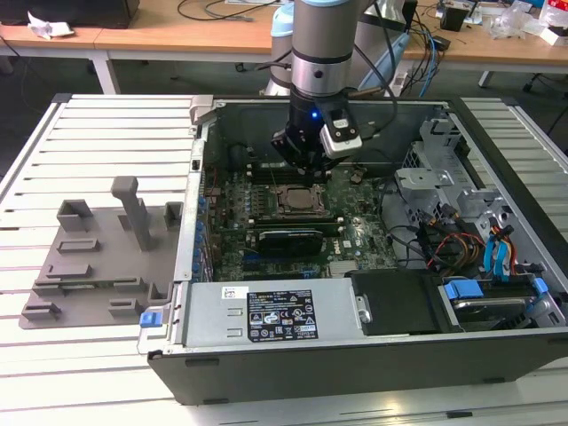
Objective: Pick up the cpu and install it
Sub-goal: 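Install the first cpu locking lever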
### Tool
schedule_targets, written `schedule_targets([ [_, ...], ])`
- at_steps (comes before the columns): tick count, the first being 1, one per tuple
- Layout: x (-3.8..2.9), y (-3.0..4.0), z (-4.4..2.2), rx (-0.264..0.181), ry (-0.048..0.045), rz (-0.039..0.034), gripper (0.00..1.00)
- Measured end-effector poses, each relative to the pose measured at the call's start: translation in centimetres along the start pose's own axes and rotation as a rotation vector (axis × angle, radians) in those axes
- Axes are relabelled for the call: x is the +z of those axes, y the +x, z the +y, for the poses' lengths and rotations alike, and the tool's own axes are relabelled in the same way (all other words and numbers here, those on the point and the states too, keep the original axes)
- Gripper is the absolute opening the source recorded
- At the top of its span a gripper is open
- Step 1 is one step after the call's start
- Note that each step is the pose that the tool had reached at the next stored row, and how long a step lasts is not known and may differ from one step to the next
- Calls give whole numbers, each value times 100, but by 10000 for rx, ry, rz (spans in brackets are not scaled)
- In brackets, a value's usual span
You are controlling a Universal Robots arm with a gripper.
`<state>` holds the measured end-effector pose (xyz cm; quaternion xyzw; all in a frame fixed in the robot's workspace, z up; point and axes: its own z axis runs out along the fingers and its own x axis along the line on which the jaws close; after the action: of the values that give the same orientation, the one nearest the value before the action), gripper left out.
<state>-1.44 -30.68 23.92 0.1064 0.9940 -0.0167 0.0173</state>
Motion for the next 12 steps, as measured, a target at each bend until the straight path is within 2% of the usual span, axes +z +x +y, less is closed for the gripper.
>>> schedule_targets([
  [4, 0, 0, 0, -373, -14, -11, 11],
  [12, 0, 0, 0, -1701, -64, -50, 11],
])
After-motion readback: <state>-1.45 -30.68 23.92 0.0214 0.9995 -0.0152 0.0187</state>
